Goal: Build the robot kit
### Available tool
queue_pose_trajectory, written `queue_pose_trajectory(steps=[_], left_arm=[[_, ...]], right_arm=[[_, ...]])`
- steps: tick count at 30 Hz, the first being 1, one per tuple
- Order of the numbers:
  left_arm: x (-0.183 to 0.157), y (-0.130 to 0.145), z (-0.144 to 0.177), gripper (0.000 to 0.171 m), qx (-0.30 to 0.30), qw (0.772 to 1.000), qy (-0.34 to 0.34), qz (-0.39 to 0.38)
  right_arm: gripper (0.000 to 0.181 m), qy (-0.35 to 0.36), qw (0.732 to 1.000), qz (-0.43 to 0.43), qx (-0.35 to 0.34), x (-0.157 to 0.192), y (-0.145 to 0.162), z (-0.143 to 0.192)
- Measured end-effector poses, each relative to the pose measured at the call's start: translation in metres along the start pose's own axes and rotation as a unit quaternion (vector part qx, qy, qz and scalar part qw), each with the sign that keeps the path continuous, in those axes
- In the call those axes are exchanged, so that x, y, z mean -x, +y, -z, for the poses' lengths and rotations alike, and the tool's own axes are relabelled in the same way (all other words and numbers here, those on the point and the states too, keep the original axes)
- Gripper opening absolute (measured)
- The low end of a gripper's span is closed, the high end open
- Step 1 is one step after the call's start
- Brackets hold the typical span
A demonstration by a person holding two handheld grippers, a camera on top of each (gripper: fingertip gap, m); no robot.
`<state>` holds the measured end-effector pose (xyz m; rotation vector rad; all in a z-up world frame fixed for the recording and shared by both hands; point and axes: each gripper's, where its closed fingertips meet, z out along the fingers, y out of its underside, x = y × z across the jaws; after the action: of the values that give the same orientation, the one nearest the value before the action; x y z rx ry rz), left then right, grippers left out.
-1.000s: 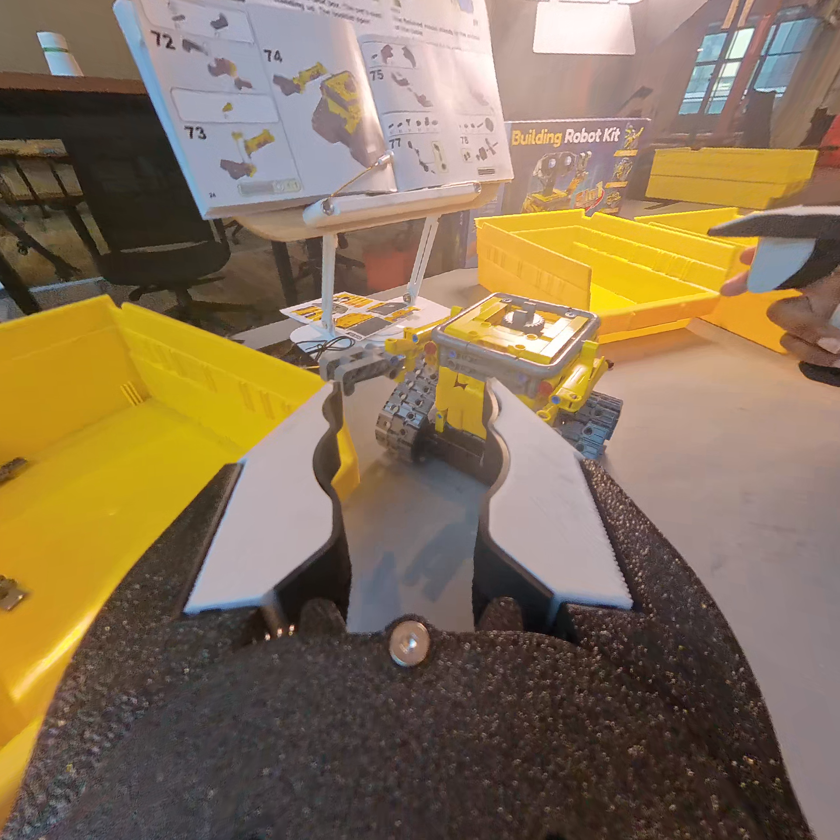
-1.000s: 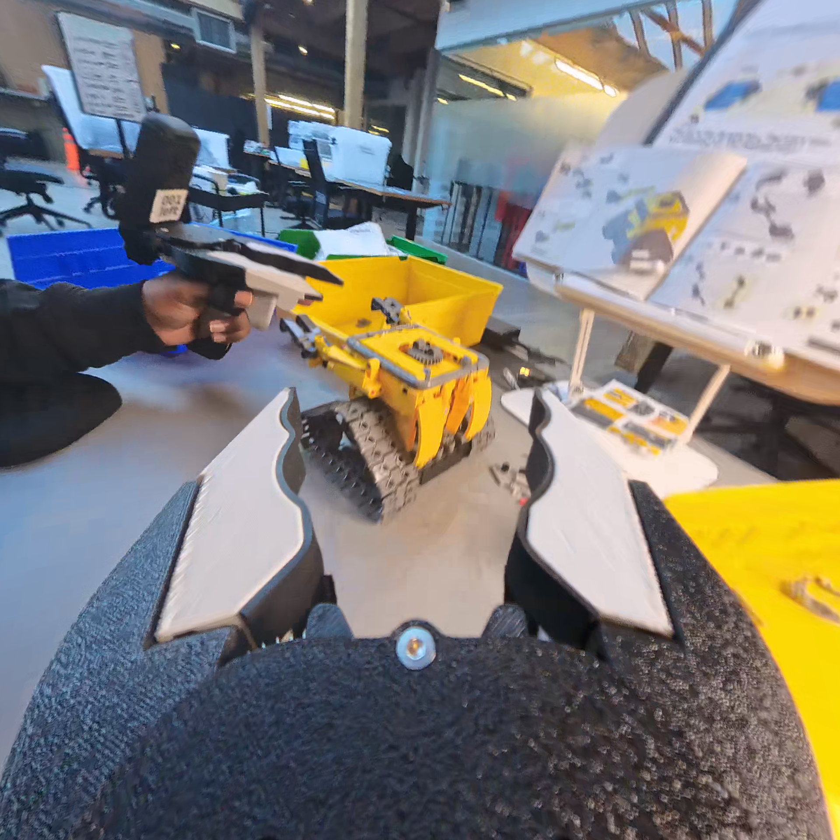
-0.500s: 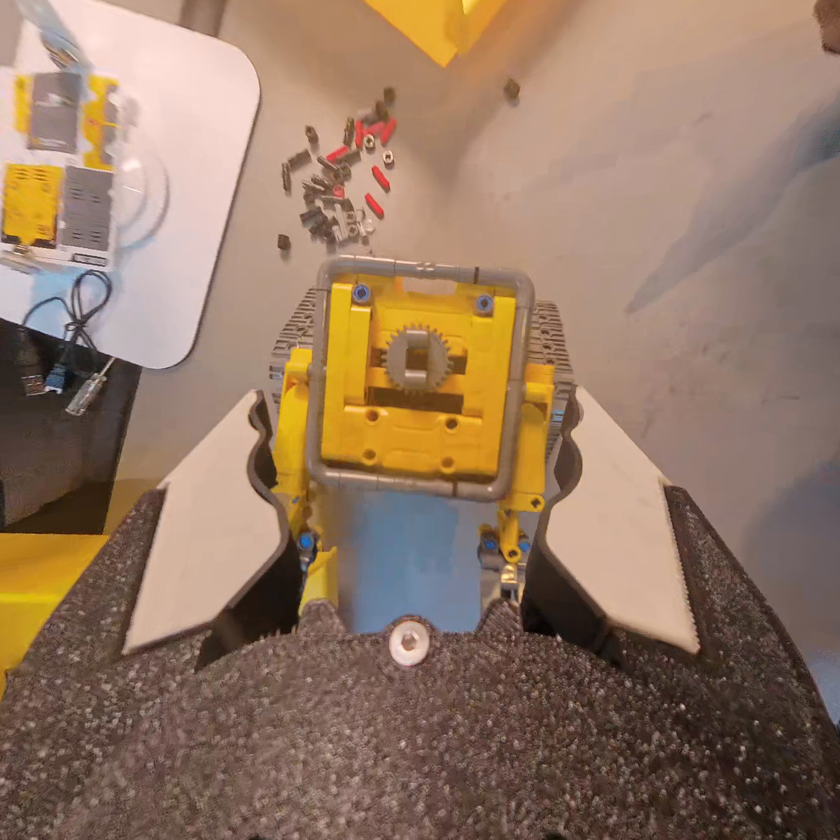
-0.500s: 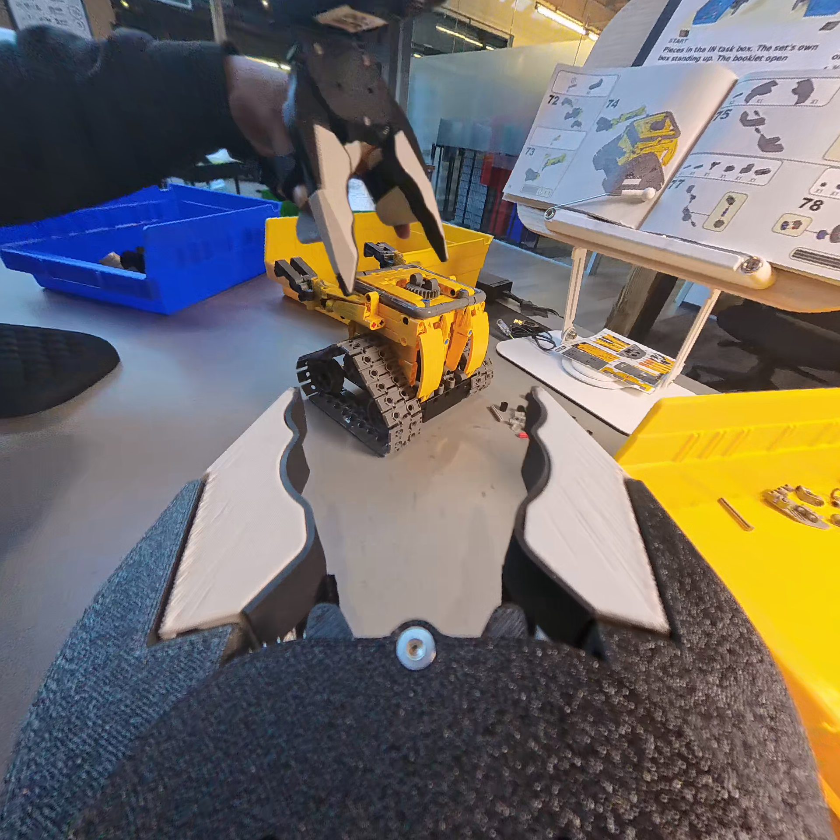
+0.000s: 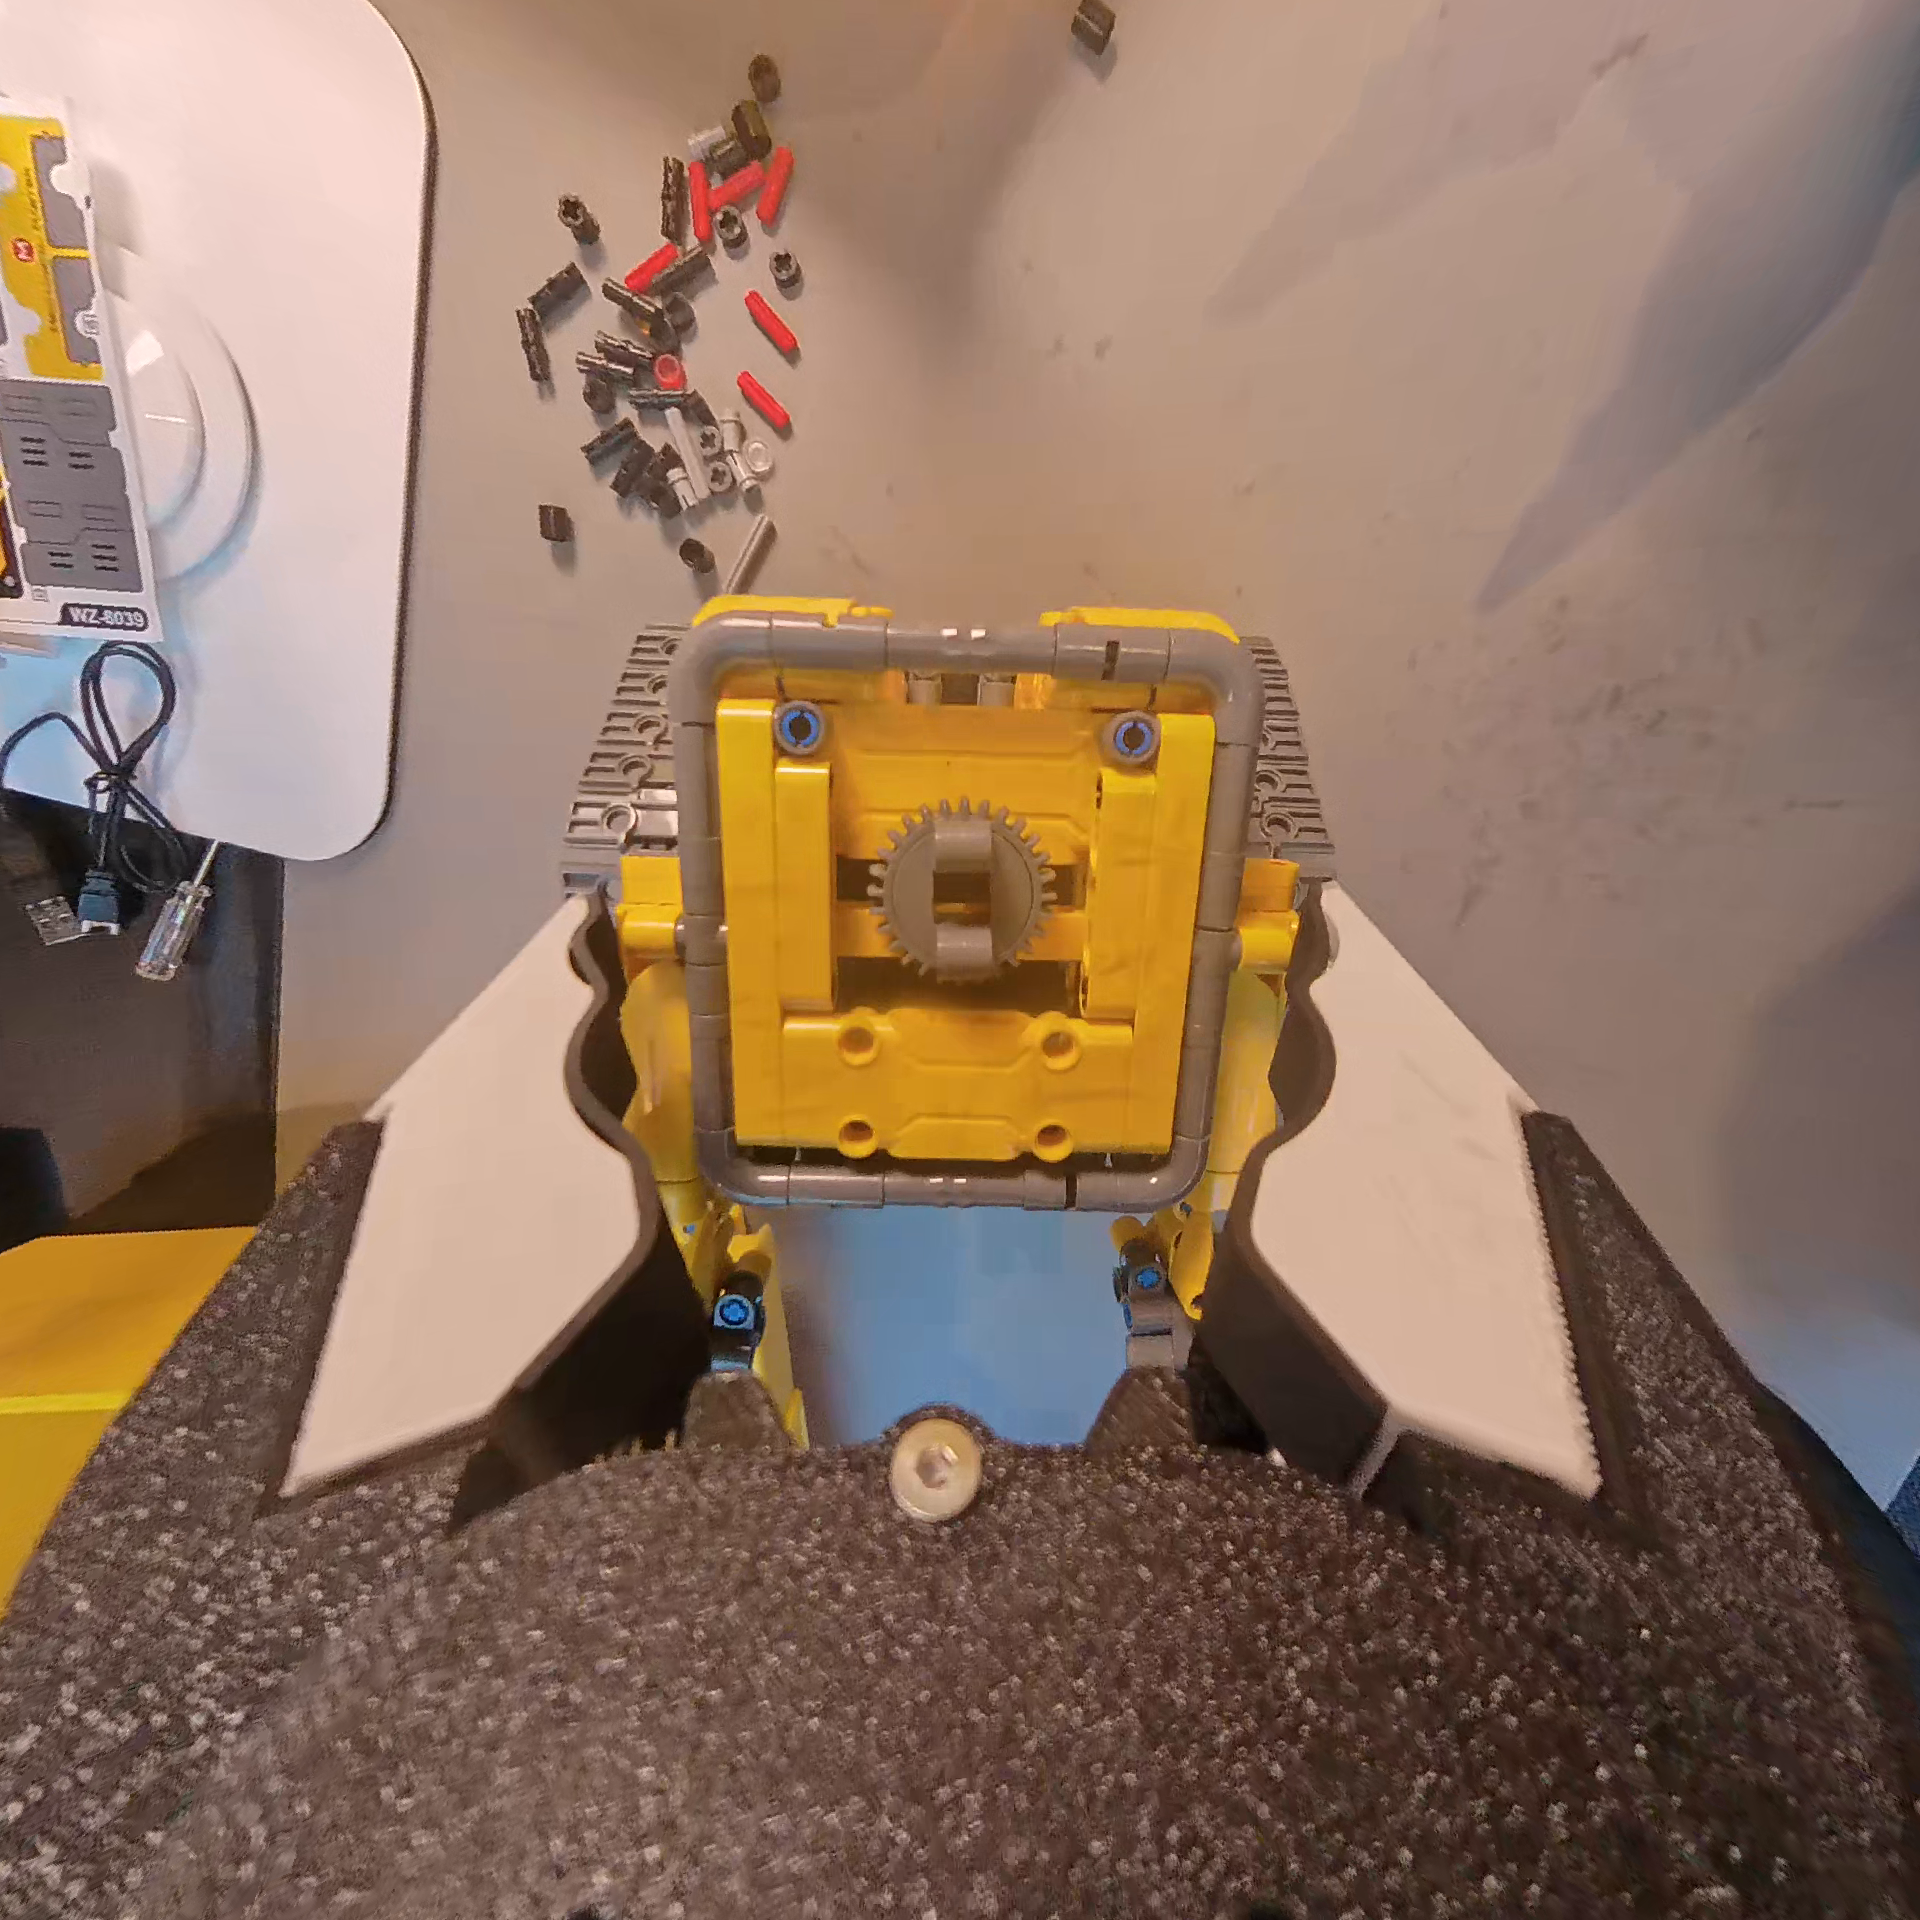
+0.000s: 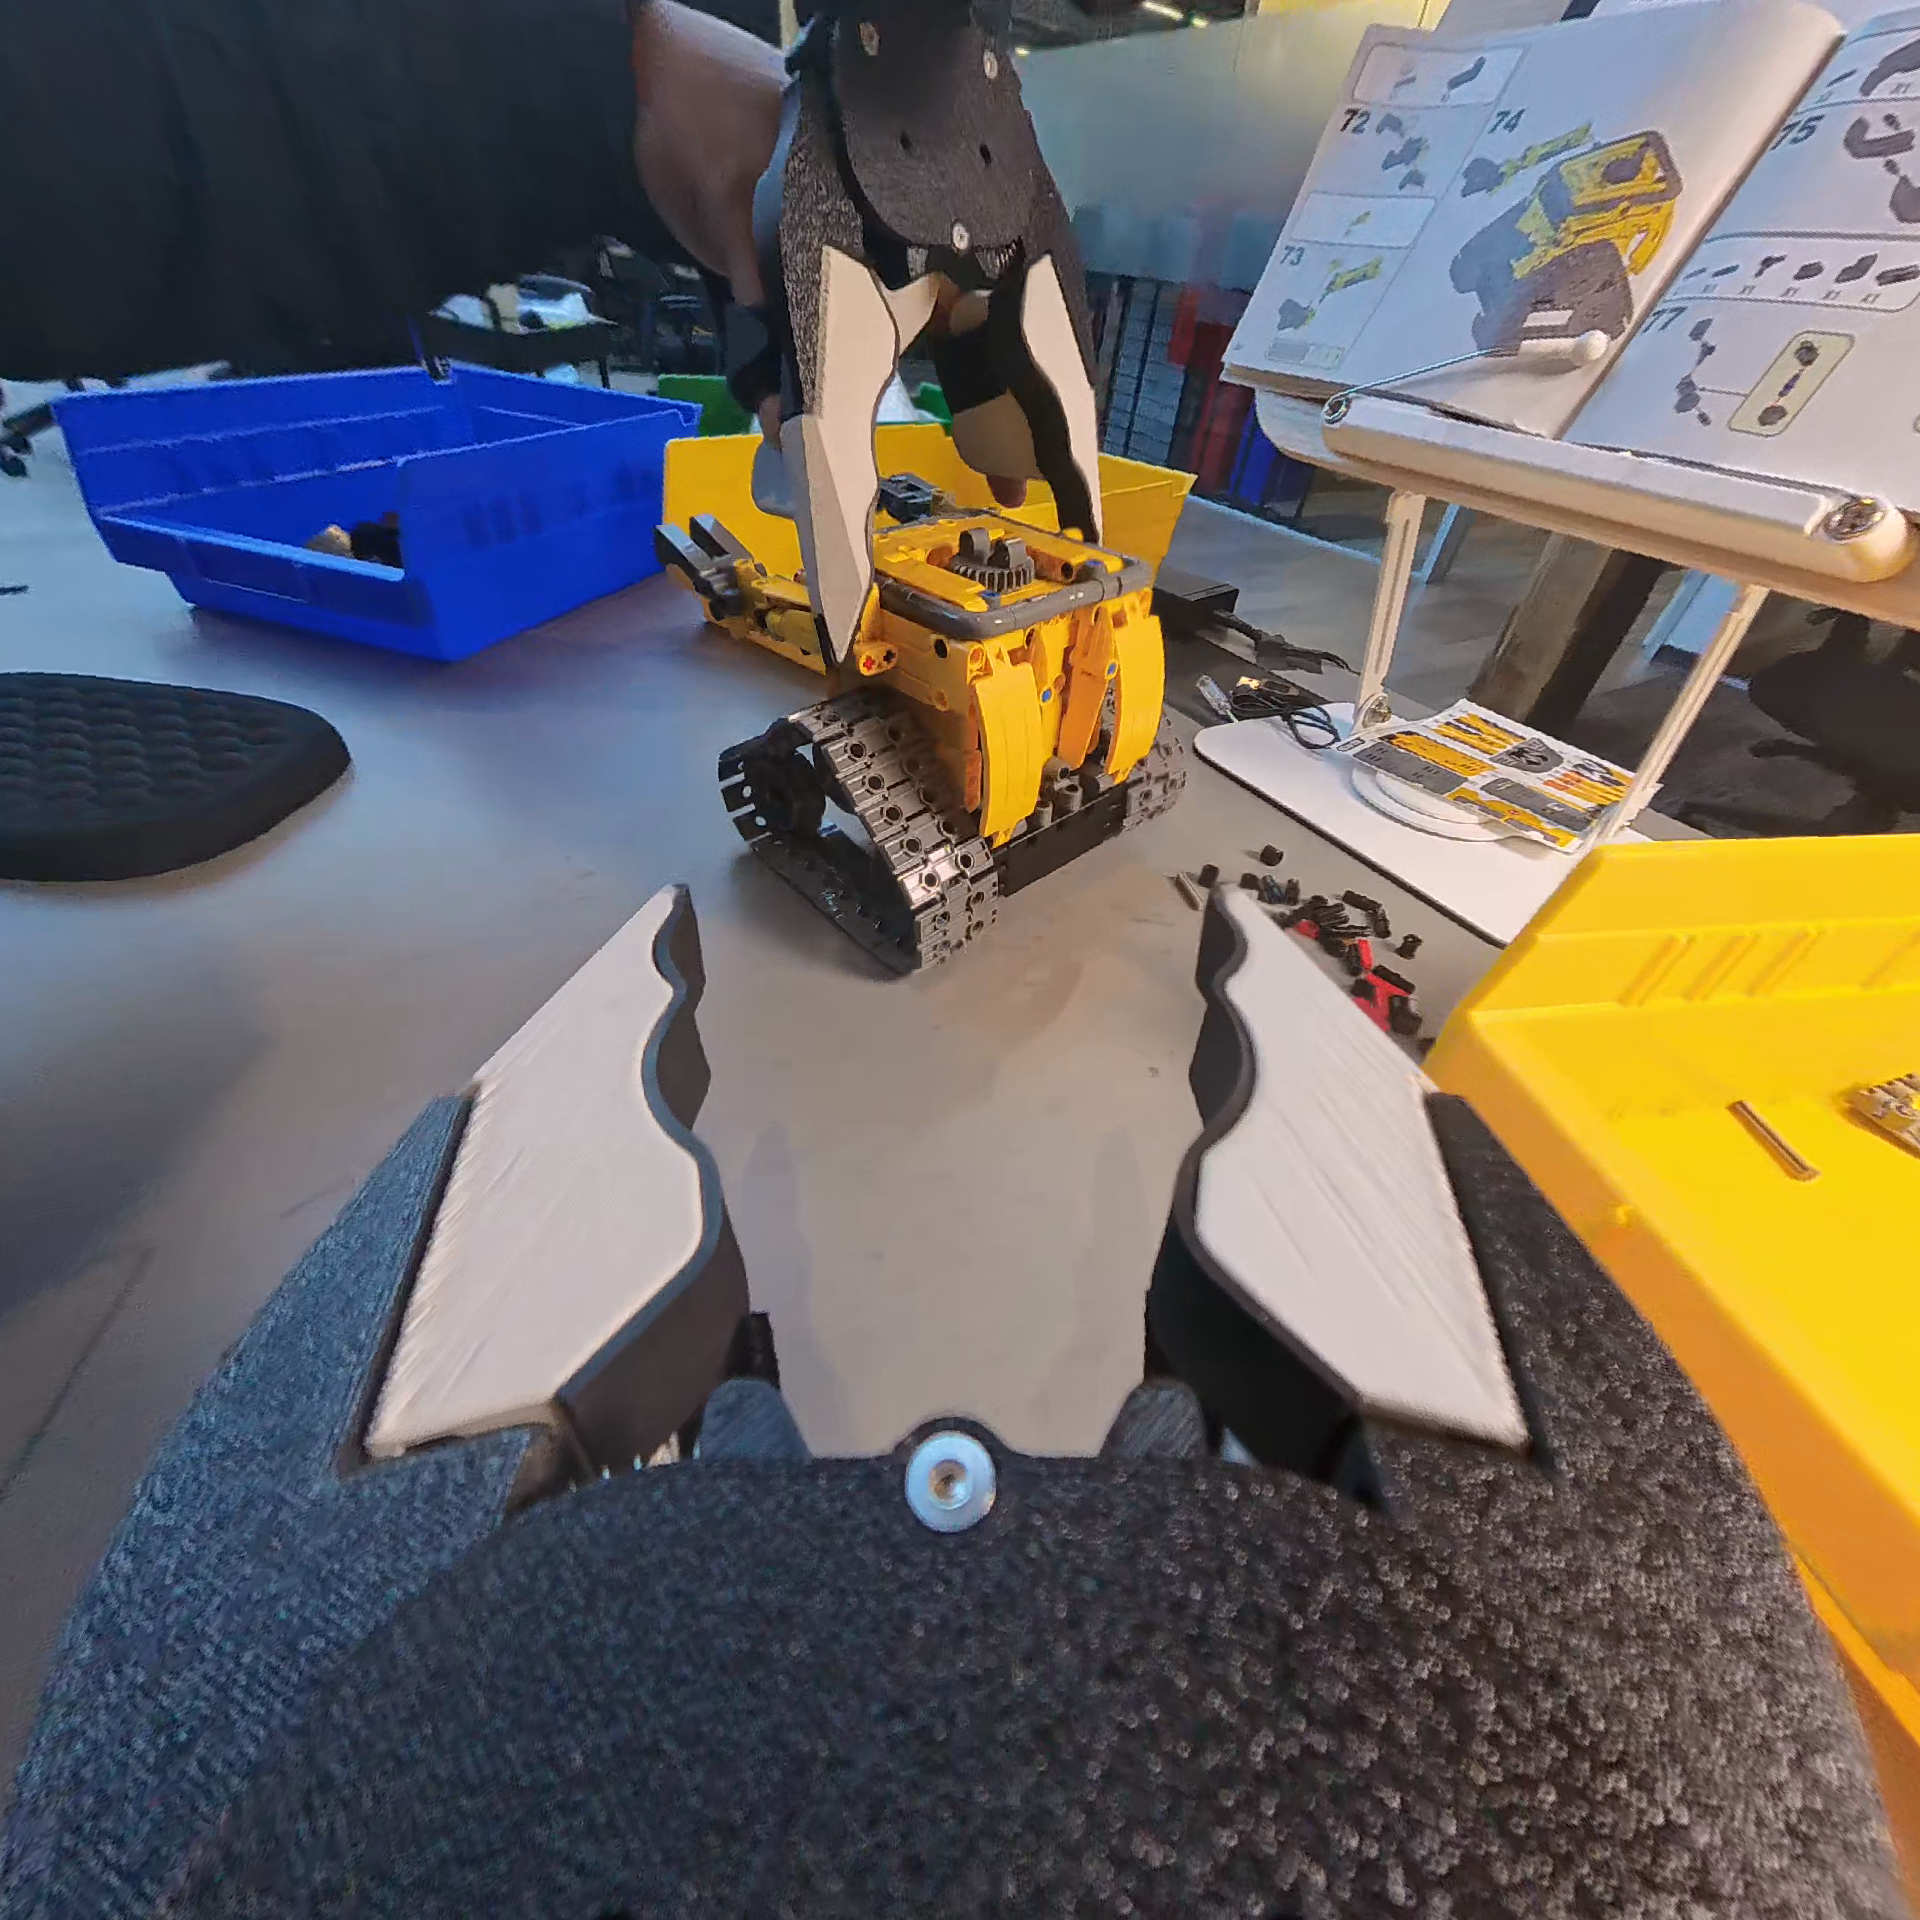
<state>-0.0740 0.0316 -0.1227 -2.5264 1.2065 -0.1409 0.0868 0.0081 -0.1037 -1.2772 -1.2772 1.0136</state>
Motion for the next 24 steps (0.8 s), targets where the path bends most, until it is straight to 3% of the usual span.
queue_pose_trajectory(steps=[11, 18, 24], left_arm=[[-0.003, 0.013, 0.088, 0.125, -0.059, 0.997, -0.031, 0.029], [0.02, 0.057, 0.15, 0.124, -0.058, 0.991, -0.094, 0.081], [0.05, 0.101, 0.183, 0.123, -0.056, 0.979, -0.138, 0.142]], right_arm=[[0.095, -0.008, 1.0, 0.006, 0.002, 0.004, 0.0, 0.0], [0.095, -0.012, 1.0, 0.006, 0.008, 0.006, 0.003, -0.002], [0.095, -0.017, 1.0, 0.004, 0.012, 0.007, 0.006, -0.003]])
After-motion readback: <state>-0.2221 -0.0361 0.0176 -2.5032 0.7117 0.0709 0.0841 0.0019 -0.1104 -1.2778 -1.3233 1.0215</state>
